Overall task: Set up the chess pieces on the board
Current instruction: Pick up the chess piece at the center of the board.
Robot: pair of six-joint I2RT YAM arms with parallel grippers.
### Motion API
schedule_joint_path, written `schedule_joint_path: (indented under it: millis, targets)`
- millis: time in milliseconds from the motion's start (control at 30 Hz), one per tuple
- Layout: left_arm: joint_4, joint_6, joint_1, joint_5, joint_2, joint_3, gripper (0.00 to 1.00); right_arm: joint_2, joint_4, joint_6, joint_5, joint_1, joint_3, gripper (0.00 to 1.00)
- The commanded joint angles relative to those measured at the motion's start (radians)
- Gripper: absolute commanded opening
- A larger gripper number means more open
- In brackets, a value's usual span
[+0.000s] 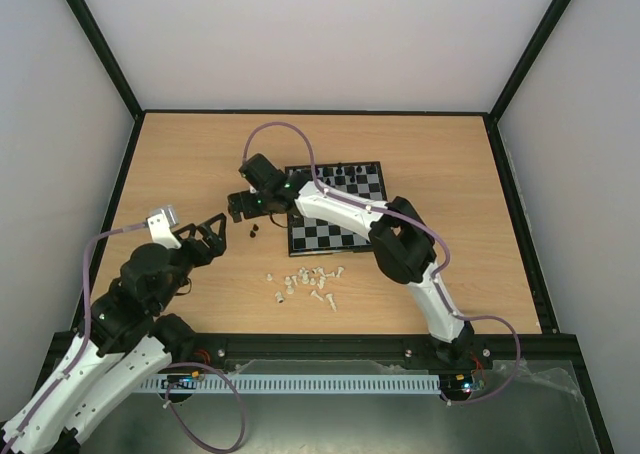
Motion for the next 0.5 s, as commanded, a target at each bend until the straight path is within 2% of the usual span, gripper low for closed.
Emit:
schedule_joint_path:
  millis: [0,67,300,467]
  targets:
    - [0.011,0.013,0.003,0.003,-0.013,0.012,1.00,0.058,-0.069,-0.011,-0.020,0.004,0.074,0.99]
    - [0.008,0.012,0.003,-0.002,-0.019,0.012,0.99,0.075,-0.083,-0.011,-0.021,0.005,0.096,0.99]
    - [-0.005,0.010,0.003,-0.011,-0.038,0.016,0.99,0.114,-0.122,-0.001,0.033,0.012,0.132,0.84]
    - [-0.006,0.009,0.003,-0.016,-0.049,0.017,0.99,0.155,-0.162,-0.001,0.058,0.022,0.180,0.64]
